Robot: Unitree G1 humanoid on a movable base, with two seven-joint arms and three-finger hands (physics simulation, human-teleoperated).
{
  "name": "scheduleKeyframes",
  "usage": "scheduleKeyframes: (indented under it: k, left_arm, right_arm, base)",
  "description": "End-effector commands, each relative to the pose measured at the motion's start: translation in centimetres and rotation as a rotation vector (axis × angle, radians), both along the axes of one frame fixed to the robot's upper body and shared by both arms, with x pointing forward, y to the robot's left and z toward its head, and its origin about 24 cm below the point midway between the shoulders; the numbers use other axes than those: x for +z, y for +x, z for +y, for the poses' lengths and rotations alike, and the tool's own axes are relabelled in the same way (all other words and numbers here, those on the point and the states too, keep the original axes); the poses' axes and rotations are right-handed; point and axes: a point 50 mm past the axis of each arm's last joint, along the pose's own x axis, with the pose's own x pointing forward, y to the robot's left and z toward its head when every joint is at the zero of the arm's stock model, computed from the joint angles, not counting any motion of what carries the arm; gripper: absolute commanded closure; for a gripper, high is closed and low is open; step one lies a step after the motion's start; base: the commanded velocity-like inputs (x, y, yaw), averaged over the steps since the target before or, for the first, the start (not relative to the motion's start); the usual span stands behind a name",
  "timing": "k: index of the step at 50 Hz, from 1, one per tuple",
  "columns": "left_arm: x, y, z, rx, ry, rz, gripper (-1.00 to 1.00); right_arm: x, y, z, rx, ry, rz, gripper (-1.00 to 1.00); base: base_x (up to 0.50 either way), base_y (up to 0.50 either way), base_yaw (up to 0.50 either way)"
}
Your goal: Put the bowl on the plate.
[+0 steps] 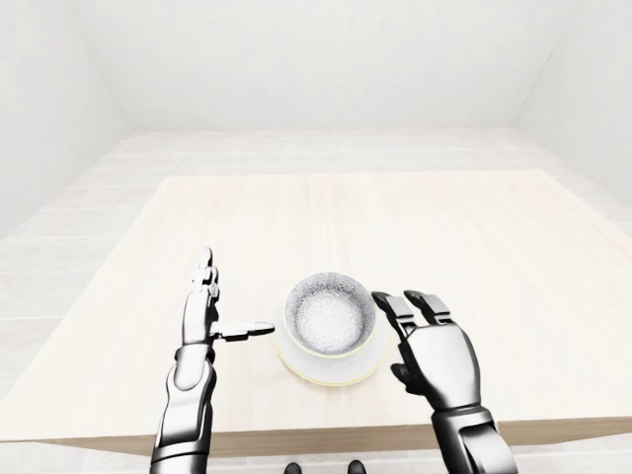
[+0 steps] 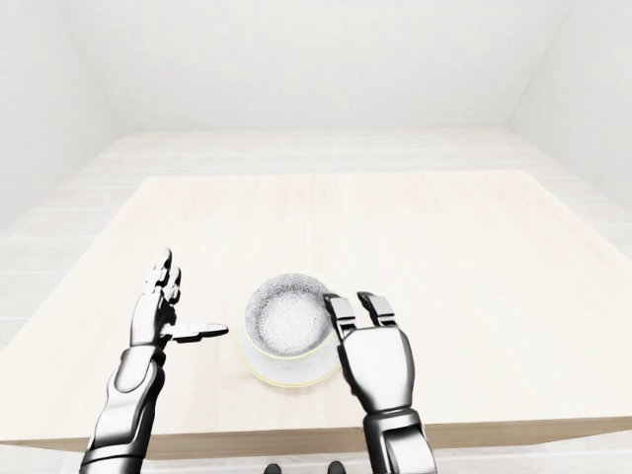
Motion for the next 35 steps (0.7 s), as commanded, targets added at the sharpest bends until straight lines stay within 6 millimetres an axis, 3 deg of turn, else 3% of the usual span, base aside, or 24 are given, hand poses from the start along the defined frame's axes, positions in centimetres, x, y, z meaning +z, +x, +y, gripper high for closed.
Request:
scheduleKeyframes:
  k: [1,11,14,20,24,25,26,35]
  left_arm:
    - [0.4,0.1,0.0,-0.001,0.004,-0.015,-1.00]
    - [0.3,0.2,-0.1,-0.003,0.002,-0.012,-1.00]
    - [0.2,0.0,0.0,-0.002,0.002,-0.008,-1.00]
    - [0.1,-0.1,0.1,0.000,0.002,-0.005,-1.00]
    - [0.1,-0.1,0.1,0.000,0.002,-0.005,-1.00]
    - [0.1,-0.2,0.2,0.003,0.004,-0.002,-1.00]
    - [0.1,-0.2,0.2,0.003,0.003,-0.002,-1.00]
    - [-0.1,-0.3,0.2,0.004,0.003,0.005,-1.00]
  right_arm:
    - [-0.7,-0.9,-2.6,-0.117,0.111,0.006,-0.40]
    - [-1.4,-1.8,-5.0,-0.243,0.247,0.022,-0.68]
    - [-1.9,-2.2,-5.8,-0.289,0.299,0.035,-0.98]
    - [-3.6,-2.8,-7.3,-0.393,0.391,0.077,-1.00]
    - [-3.6,-2.9,-7.4,-0.400,0.390,0.080,-1.00]
    - [-5.4,-4.0,-9.0,-0.499,0.481,0.105,-1.00]
    - [-5.9,-4.2,-9.2,-0.506,0.507,0.111,-1.00]
    - [-7.8,-6.0,-11.3,-0.606,0.649,0.122,-1.00]
  base:
    - [0.00,0.00,0.00]
    - [0.00,0.00,0.00]
    - [0.00,0.00,0.00]
    - [0.00,0.00,0.00]
    - [0.00,0.00,0.00]
    - [0.00,0.00,0.00]
    - [0.00,0.00,0.00]
    - [0.00,0.00,0.00]
